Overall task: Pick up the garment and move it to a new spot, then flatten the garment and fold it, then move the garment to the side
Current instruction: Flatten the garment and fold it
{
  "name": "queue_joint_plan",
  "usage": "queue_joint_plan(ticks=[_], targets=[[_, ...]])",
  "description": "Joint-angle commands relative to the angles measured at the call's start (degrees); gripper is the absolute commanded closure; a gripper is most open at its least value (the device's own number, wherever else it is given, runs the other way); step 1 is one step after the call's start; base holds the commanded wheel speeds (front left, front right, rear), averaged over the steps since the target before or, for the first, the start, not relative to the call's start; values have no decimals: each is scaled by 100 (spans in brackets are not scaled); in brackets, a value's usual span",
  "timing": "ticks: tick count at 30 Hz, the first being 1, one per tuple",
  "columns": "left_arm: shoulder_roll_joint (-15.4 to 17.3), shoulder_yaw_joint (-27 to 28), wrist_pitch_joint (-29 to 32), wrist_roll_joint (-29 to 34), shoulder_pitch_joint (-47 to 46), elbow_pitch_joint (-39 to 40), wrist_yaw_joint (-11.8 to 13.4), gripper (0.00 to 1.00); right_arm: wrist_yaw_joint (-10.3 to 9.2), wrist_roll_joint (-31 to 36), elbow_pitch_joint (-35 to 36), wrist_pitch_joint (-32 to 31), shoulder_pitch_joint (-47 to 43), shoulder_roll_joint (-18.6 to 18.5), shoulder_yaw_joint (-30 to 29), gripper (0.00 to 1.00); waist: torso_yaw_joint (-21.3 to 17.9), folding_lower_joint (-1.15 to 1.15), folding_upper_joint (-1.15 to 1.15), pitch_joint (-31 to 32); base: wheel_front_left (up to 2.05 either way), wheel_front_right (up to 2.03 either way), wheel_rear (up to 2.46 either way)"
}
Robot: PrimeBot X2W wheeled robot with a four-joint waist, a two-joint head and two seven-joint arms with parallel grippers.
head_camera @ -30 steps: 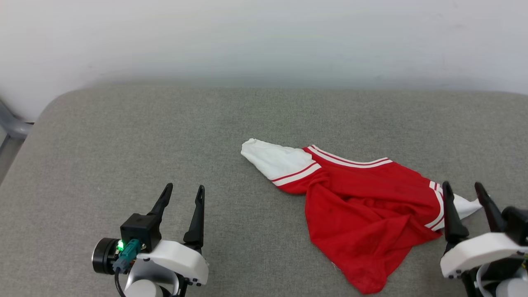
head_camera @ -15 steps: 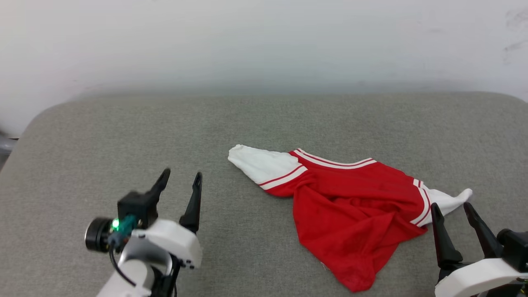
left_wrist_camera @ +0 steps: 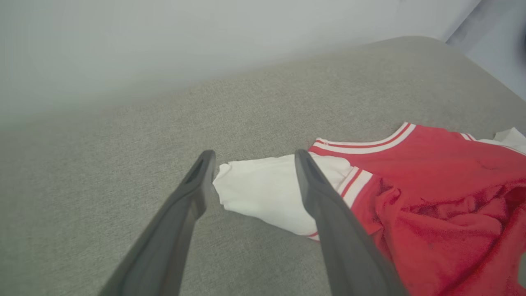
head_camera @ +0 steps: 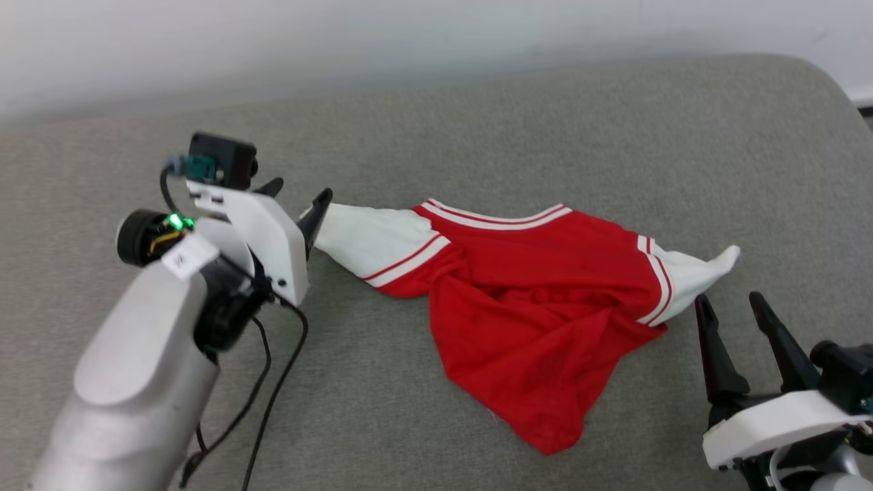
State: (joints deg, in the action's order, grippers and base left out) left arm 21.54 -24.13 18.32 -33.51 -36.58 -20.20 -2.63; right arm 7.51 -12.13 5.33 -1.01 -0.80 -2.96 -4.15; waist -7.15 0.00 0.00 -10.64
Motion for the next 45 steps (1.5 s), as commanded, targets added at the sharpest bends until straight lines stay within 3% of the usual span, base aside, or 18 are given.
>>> queue_joint_plan(ticks=[1, 10, 19, 20, 21, 22, 25, 33, 39, 45], targets=[[63, -27, 311, -91, -273, -139, -67, 0, -4, -56, -46, 62, 185, 11, 31, 0, -254, 0, 0, -335, 0, 0, 0], [451, -159, 2127, -451, -1141, -971, -243, 0, -4, -336, -392, 376, 551, 12, 238, 0, -571, 0, 0, -905, 0, 0, 0], [336, -415, 3100, -669, -992, -1581, -225, 0, -4, -507, -746, 546, 763, 11, 319, 0, -664, 0, 0, -1105, 0, 0, 0], [302, -458, 3189, -684, -903, -1653, -219, 56, -4, -517, -786, 545, 786, 12, 323, 0, -671, 0, 0, -1114, 0, 0, 0], [276, -497, 3238, -702, -832, -1705, -230, 90, -4, -515, -815, 551, 805, 12, 322, 0, -674, 0, 0, -1119, 0, 0, 0], [253, -506, 3202, -716, -799, -1725, -235, 100, -4, -517, -841, 557, 817, 12, 310, 0, -669, 0, 0, -1128, 0, 0, 0], [212, -521, 2940, -672, -783, -1684, -280, 100, -4, -504, -921, 543, 844, 11, 259, 0, -612, 0, 0, -1110, 0, 0, 0], [480, -397, 1625, -389, -598, -1134, -280, 100, -4, -418, -1028, 443, 803, 10, 27, 0, -323, 0, 0, -825, 0, 0, 0], [605, -258, 758, -246, 129, -322, 41, 100, -4, -348, -982, 295, 624, 11, -264, 0, -6, 0, 0, -556, 0, 0, 0], [659, -96, 317, -337, 1143, 554, 467, 100, -4, -284, -1000, 16, 478, 10, -498, 0, 239, 0, 0, -257, 0, 0, 0]])
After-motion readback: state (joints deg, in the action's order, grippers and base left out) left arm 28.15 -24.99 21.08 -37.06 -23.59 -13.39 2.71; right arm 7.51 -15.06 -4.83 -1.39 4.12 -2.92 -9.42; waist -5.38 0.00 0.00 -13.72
